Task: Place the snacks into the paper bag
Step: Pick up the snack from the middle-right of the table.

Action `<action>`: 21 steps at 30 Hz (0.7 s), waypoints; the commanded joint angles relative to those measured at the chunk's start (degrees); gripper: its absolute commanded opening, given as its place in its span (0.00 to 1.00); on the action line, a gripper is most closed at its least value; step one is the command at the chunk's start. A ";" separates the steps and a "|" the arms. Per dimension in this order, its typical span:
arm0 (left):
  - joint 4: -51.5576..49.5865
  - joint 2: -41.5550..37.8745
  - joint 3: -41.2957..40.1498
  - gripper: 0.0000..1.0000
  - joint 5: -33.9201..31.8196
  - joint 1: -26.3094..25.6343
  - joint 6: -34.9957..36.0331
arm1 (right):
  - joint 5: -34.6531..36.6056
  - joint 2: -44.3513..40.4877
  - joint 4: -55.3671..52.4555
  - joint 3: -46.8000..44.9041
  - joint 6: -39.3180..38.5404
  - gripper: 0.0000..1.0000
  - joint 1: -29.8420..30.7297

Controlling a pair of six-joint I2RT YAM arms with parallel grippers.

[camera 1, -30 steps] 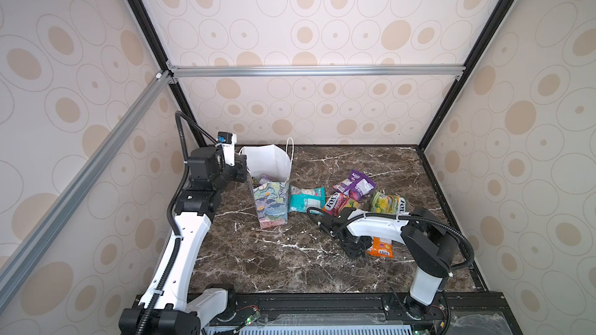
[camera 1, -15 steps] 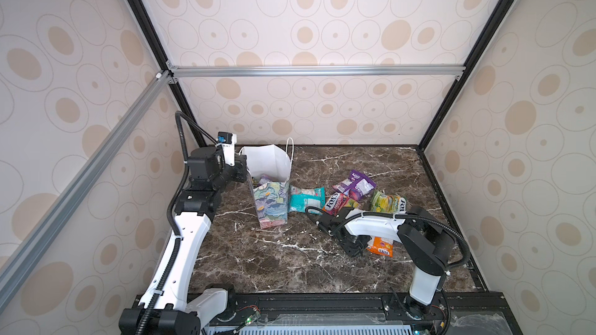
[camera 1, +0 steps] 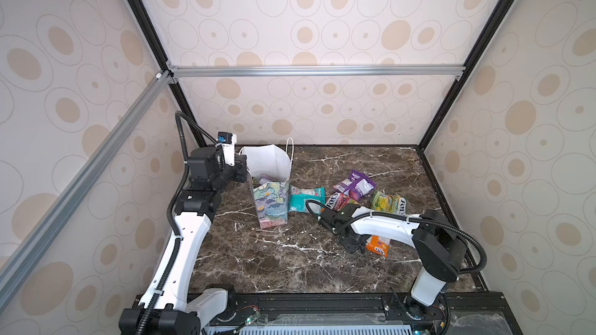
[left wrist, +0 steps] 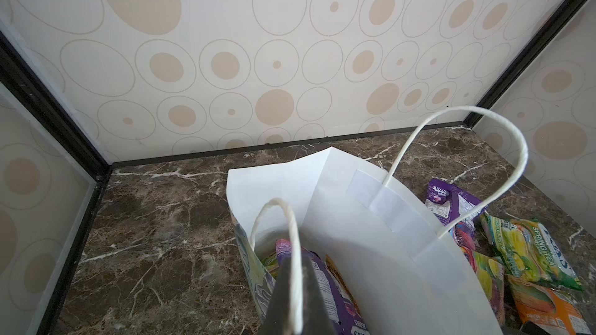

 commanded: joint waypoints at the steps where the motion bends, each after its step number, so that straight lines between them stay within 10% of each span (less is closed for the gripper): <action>1: 0.07 -0.09 1.46 0.00 0.84 0.23 0.99 | -0.38 -1.53 -0.32 0.96 -0.17 0.00 0.35; 21: 0.10 0.26 1.46 0.00 0.87 0.24 0.99 | -2.66 -15.53 2.89 0.91 -1.06 0.00 0.29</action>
